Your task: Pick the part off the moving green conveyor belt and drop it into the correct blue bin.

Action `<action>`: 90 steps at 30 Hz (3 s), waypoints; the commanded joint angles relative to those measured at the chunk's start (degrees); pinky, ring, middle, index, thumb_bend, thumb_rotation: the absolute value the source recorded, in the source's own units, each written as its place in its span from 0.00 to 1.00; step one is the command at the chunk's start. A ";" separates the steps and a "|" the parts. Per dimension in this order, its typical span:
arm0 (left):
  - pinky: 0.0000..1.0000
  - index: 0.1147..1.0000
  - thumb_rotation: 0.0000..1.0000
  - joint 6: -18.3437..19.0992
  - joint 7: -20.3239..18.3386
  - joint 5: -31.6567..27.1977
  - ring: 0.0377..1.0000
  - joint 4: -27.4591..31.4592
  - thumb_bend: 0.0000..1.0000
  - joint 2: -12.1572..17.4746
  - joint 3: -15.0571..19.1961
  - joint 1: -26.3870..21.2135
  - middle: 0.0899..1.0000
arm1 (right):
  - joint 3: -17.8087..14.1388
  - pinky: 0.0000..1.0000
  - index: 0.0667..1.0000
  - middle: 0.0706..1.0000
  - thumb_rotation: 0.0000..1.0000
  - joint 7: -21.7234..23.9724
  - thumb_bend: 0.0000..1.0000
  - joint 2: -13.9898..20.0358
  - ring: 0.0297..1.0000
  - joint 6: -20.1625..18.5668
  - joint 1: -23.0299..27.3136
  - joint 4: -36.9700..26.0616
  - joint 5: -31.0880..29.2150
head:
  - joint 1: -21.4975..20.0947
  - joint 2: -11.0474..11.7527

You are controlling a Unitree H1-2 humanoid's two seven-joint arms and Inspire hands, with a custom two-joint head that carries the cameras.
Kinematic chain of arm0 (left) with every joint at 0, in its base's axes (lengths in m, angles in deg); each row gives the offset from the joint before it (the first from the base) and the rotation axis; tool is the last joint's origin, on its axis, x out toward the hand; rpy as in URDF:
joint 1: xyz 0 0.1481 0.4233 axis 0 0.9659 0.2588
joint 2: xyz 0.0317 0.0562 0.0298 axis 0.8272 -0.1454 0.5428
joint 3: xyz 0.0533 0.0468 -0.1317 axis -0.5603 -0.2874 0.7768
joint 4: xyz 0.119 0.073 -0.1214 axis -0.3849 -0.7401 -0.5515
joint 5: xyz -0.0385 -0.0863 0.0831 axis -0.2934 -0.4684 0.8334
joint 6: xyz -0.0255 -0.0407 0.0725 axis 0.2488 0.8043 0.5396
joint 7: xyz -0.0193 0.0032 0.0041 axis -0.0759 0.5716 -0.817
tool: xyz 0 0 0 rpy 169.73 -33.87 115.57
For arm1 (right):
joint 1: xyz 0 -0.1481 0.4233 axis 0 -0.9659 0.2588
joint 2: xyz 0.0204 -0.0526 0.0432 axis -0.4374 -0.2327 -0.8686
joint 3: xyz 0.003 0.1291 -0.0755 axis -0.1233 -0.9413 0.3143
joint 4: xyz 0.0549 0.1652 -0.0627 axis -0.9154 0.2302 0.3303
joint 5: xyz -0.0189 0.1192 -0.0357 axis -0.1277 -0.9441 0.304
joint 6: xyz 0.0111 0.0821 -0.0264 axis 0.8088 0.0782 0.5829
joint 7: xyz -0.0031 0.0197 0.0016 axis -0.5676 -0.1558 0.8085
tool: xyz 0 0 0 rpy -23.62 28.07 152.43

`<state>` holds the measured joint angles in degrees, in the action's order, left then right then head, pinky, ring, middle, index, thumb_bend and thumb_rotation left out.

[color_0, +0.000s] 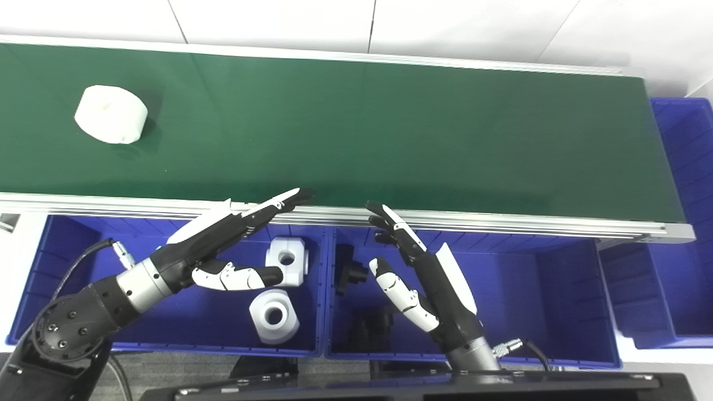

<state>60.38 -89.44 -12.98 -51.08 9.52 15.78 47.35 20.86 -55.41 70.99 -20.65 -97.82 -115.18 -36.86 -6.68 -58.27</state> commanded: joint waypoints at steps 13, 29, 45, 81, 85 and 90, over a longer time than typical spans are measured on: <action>1.00 1.00 0.59 -5.88 1.37 1.11 1.00 -3.11 0.35 -1.70 -1.13 2.03 1.00 | 0.17 0.87 0.93 0.94 0.88 -2.38 0.34 1.25 0.92 7.44 -1.85 4.80 -1.46 | 5.35 13.92; 0.86 0.97 0.48 -8.81 1.24 2.83 0.97 -7.74 0.41 -2.71 -2.92 1.54 1.00 | 0.51 0.73 0.85 0.89 0.61 -4.79 0.27 0.60 0.84 11.02 -0.94 9.95 0.22 | 5.19 26.17; 0.87 0.97 0.71 -17.75 2.52 4.54 0.97 -20.49 0.35 -6.33 -3.36 -4.23 1.00 | 0.17 0.75 0.86 0.89 0.59 -4.80 0.28 1.62 0.86 12.08 -0.92 10.54 -1.56 | 6.43 24.12; 0.93 0.82 0.27 -13.00 -0.30 18.37 0.88 -17.86 0.90 3.91 1.02 -42.30 0.88 | -0.29 0.75 0.86 0.89 0.58 -4.65 0.28 1.34 0.85 11.52 1.53 11.69 -1.58 | 6.52 24.72; 0.93 0.84 0.29 -12.58 -1.28 19.64 0.90 -21.92 0.94 4.10 -0.32 -43.81 0.91 | -0.46 0.75 0.86 0.90 0.58 -4.62 0.28 1.36 0.85 11.73 1.41 11.62 -1.35 | 6.19 24.61; 0.87 0.85 0.29 -14.46 -0.50 21.64 0.90 -26.63 0.95 3.62 -1.15 -44.60 0.92 | -0.48 0.75 0.86 0.90 0.58 -4.74 0.28 1.79 0.85 11.52 1.26 11.17 -1.27 | 6.14 24.50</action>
<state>47.20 -91.25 8.43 -77.58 11.63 13.73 4.59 19.70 -60.17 74.13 -10.97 -96.24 -102.17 -37.79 -0.62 -33.84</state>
